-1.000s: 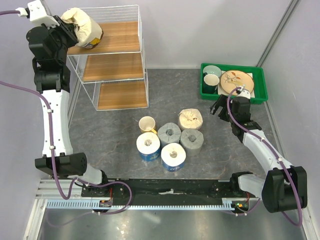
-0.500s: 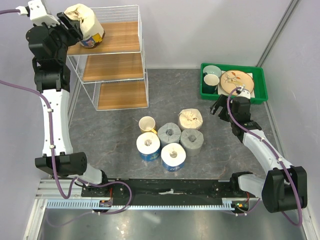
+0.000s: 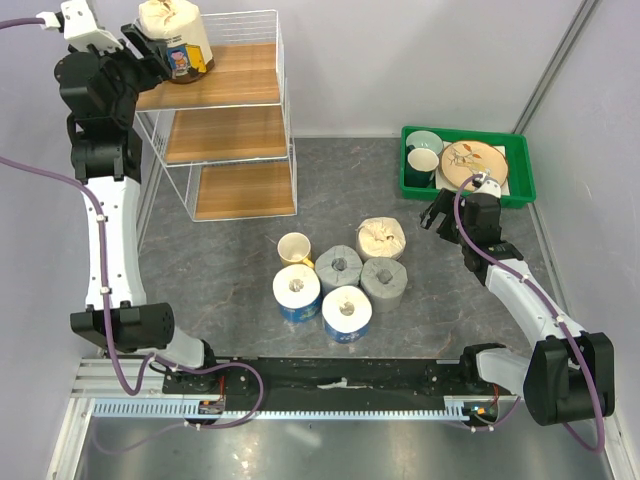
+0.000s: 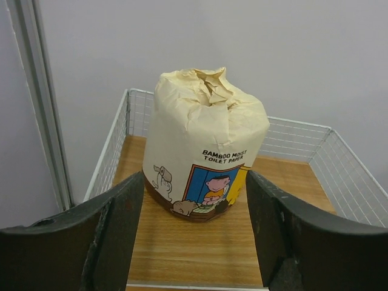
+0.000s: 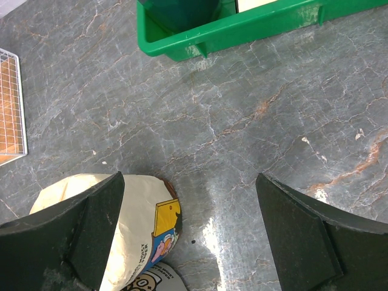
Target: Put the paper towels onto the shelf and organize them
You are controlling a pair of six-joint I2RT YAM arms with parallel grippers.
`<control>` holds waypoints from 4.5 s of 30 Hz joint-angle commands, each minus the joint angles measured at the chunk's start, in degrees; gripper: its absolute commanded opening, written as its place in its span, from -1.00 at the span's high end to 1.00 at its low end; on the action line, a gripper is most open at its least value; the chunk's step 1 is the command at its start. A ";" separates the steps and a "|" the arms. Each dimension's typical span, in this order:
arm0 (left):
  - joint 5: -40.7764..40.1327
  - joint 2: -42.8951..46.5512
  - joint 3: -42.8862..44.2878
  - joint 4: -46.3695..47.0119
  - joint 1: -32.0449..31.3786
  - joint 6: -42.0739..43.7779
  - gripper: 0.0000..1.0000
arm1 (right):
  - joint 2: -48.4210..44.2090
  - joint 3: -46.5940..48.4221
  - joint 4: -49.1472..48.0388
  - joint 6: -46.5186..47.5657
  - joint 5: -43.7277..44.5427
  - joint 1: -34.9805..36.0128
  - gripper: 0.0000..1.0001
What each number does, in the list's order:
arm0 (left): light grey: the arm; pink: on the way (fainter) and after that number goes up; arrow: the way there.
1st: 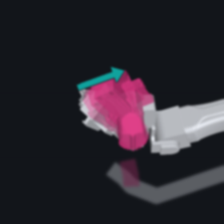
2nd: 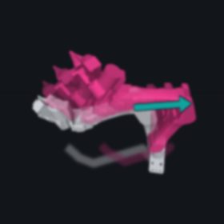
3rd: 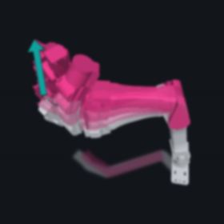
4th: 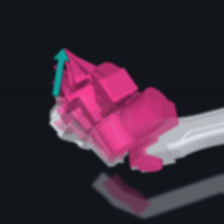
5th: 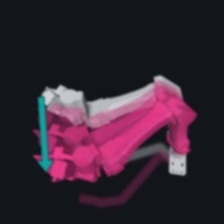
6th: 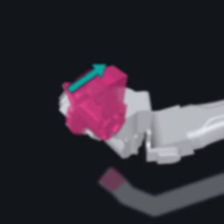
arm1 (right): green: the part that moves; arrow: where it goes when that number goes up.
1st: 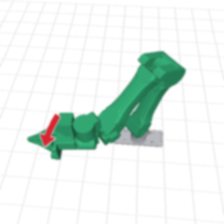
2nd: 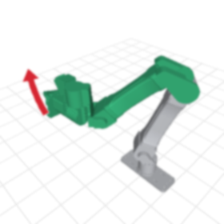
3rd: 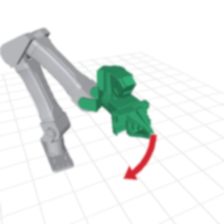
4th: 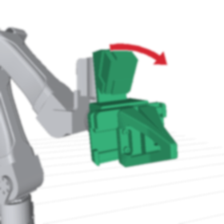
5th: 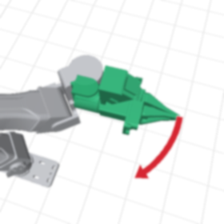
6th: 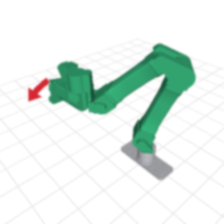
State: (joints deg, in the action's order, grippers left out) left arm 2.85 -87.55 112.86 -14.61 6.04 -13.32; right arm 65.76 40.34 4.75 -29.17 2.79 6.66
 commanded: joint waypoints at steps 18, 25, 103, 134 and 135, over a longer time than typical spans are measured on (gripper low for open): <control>18.51 40.70 -56.59 13.21 -9.12 -14.28 -0.60 | 4.28 6.85 -0.29 2.09 -11.39 1.07 -0.96; 19.21 42.64 -64.25 12.68 -9.65 -14.01 -0.61 | 11.06 15.03 9.04 7.02 -9.91 8.46 -0.96; -12.00 -22.40 -32.09 6.97 -58.87 -1.18 0.35 | -8.89 4.22 9.83 -4.49 2.23 -1.65 -0.96; -27.44 0.00 12.91 -9.57 -58.07 18.30 0.55 | -6.08 13.89 16.69 -2.56 6.71 -1.73 -0.96; -30.94 1.14 12.74 -5.90 -58.07 19.90 0.56 | -5.82 13.89 16.60 -2.30 6.44 -1.73 -0.96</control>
State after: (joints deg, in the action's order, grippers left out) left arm -16.64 -93.49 121.80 -29.54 -52.40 -3.40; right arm 59.13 54.74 21.96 -31.64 9.30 5.23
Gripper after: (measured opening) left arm 0.398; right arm 0.982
